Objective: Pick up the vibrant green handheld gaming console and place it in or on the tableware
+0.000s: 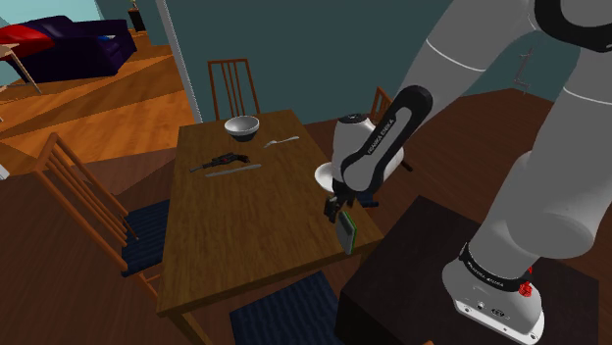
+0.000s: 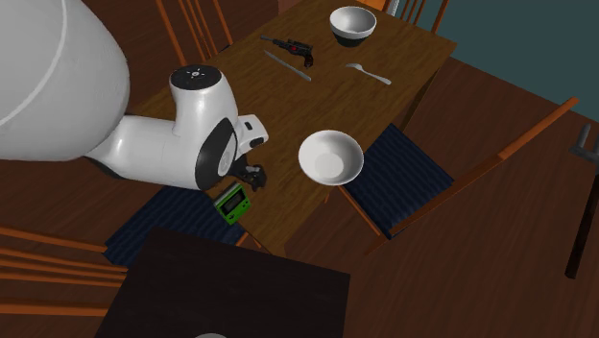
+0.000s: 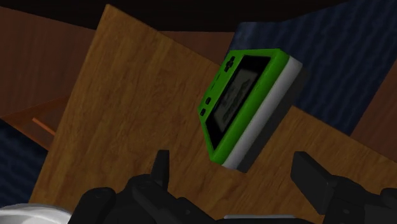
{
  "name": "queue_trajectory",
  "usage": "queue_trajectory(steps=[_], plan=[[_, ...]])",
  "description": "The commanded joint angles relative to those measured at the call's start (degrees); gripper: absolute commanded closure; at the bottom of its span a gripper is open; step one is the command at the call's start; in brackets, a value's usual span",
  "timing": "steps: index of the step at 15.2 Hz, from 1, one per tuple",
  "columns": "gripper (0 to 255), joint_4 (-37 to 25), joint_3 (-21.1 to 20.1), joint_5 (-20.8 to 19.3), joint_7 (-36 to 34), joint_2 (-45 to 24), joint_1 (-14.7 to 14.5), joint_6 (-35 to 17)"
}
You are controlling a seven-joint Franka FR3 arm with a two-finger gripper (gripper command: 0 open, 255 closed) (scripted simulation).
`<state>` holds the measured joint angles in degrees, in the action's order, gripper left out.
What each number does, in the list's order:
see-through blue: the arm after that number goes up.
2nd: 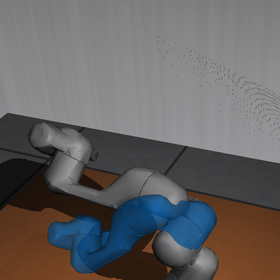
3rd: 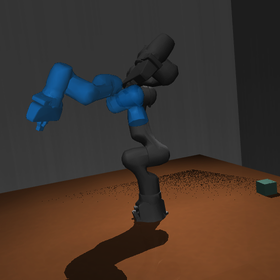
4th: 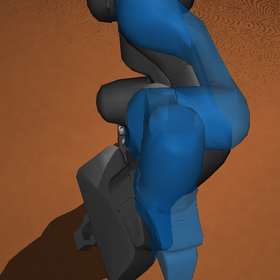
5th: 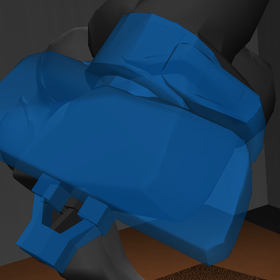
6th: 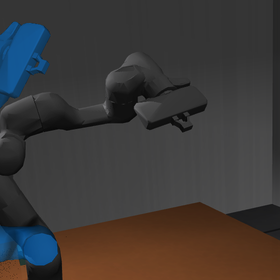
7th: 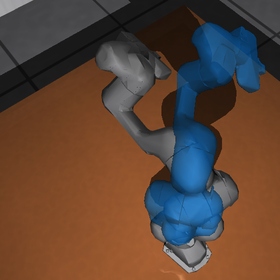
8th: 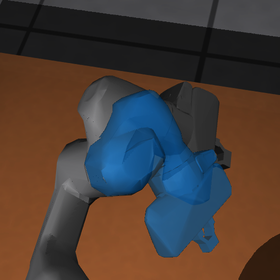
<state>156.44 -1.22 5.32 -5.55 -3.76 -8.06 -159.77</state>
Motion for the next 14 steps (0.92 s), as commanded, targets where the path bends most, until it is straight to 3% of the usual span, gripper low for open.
queue_trajectory(steps=[1, 10, 11, 14], plan=[[0, -0.16, -0.09, 0.35, 0.33, -2.08, 0.01, -1.96], [0, -0.34, -0.23, 0.64, 0.54, -3.71, 0.03, -3.41], [255, -0.34, -0.23, 0.64, 0.54, -3.71, 0.03, -3.41], [255, -0.34, -0.23, 0.64, 0.54, -3.72, 0.03, -3.42]])
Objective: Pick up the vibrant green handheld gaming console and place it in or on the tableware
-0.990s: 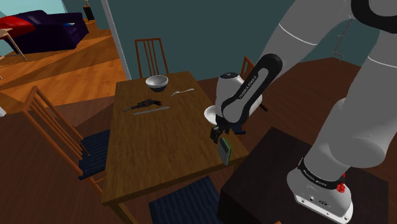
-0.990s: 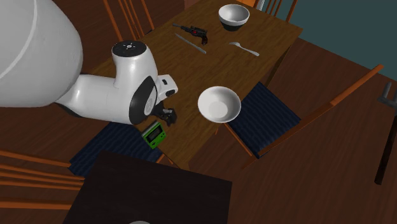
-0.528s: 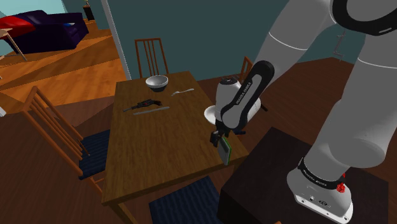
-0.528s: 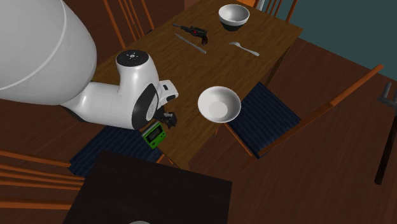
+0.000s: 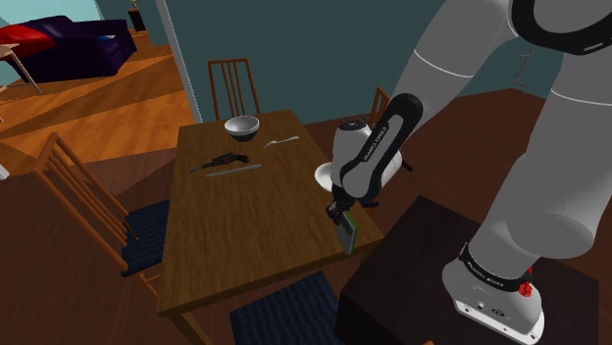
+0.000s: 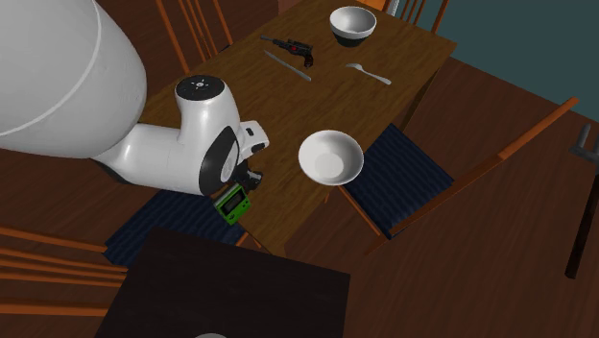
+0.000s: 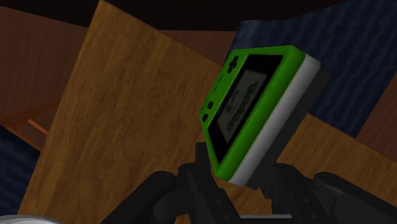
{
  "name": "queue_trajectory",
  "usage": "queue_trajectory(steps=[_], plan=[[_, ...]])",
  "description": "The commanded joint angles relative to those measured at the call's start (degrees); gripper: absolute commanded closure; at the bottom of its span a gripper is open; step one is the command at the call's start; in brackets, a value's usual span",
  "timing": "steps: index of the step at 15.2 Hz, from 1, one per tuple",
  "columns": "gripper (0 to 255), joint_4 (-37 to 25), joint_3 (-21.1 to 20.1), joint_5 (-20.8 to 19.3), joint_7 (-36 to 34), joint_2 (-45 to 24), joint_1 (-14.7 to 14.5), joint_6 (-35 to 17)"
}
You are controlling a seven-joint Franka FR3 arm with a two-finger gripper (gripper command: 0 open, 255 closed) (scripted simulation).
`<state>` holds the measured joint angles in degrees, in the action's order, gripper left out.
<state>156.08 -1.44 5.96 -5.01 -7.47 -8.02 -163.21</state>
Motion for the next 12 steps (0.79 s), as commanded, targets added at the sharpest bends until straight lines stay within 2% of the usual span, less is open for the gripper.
queue_trajectory(steps=[1, 6, 12], plan=[[255, 0.02, 0.00, 0.00, 0.00, -0.02, 0.00, 0.01], [255, 0.01, 0.00, 0.00, 0.00, -0.02, 0.00, 0.01], [255, 0.53, 0.33, -1.03, -0.91, 6.15, -0.09, 5.66]])
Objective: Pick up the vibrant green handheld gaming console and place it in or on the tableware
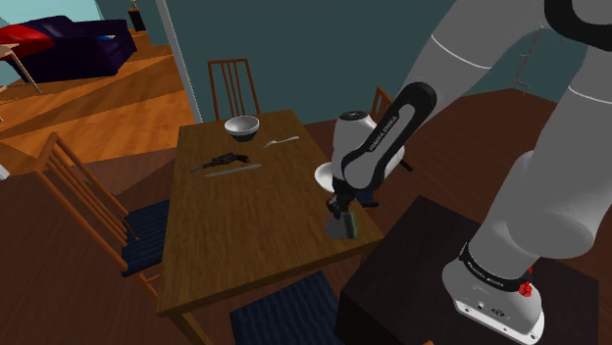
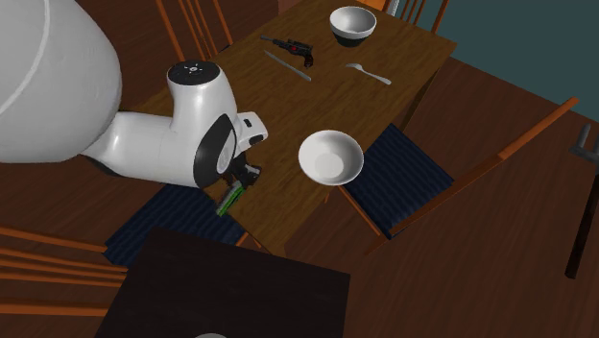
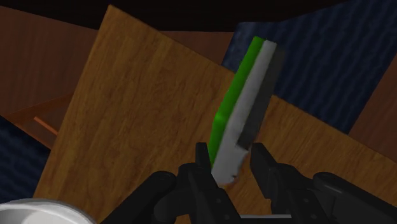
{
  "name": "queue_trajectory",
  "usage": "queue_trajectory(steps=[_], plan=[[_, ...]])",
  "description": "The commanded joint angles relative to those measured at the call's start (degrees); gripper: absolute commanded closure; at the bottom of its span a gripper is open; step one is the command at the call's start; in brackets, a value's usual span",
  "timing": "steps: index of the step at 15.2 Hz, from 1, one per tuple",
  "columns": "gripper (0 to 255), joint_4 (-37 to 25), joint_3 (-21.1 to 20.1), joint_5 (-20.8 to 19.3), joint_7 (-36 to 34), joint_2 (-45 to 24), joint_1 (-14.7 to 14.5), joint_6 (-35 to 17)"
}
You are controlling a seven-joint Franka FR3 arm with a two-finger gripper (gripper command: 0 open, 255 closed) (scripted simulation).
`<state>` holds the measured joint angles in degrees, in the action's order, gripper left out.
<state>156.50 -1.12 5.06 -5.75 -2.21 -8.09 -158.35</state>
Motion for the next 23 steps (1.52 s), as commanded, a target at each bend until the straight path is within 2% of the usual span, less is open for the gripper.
queue_trajectory(steps=[1, 19, 23], plan=[[255, 0.13, 0.03, -0.28, -0.29, 1.88, -0.01, 1.77], [255, -2.12, 0.09, -1.75, -1.71, 17.32, 0.37, 19.45], [255, -6.61, 2.65, -2.76, 1.96, 14.14, 2.35, 20.88]])
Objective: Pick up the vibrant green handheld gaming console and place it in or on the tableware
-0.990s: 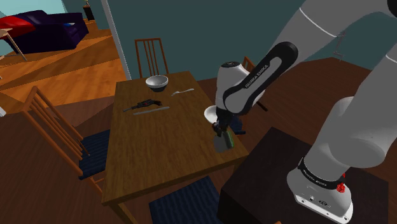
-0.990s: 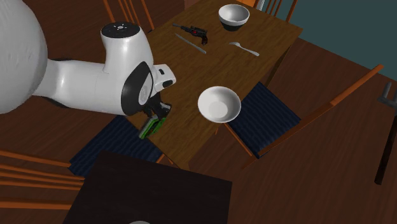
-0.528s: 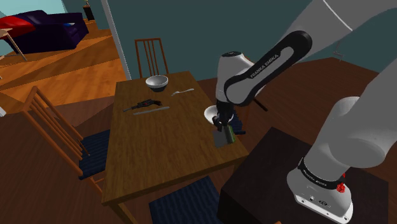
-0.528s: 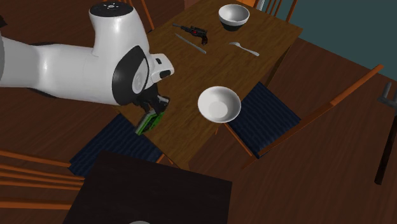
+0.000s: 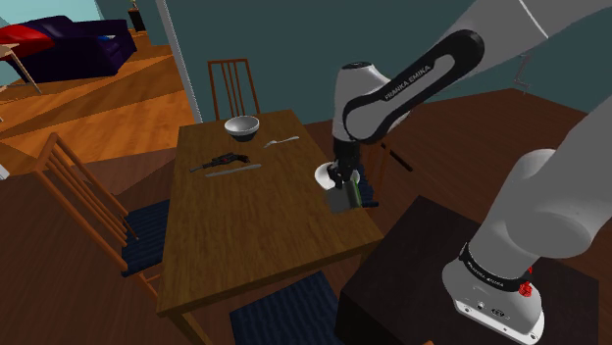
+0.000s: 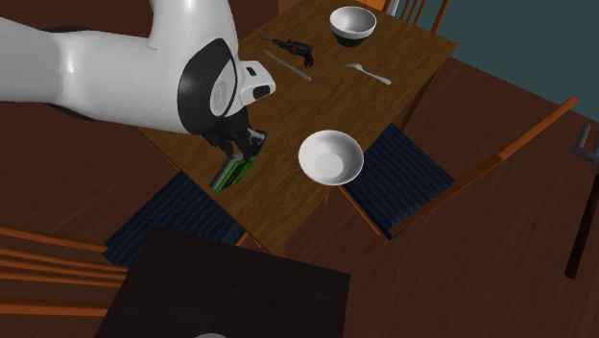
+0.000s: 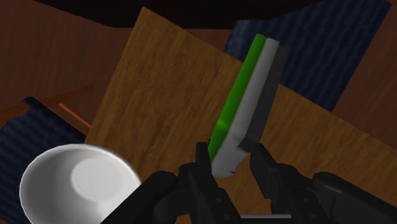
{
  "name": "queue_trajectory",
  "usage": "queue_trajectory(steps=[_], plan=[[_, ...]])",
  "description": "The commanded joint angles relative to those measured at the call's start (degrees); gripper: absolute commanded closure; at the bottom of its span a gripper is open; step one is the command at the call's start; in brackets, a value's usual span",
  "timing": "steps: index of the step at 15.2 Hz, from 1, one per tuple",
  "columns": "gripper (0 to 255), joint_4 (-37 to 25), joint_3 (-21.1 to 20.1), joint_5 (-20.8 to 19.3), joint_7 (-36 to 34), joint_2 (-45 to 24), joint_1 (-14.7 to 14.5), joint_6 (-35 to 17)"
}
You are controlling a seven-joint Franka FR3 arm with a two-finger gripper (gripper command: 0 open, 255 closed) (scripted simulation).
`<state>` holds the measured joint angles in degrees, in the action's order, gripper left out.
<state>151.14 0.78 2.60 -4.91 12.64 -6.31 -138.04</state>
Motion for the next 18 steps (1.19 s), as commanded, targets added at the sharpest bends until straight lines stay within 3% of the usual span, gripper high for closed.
queue_trajectory(steps=[1, 10, 18], plan=[[255, -2.83, 1.54, -0.51, 2.33, -1.92, 1.16, 0.99], [255, -19.39, 7.23, -0.03, 12.75, -13.84, 5.66, 5.98], [255, -37.98, 9.96, 2.46, 20.77, -26.19, 9.98, 12.71]])
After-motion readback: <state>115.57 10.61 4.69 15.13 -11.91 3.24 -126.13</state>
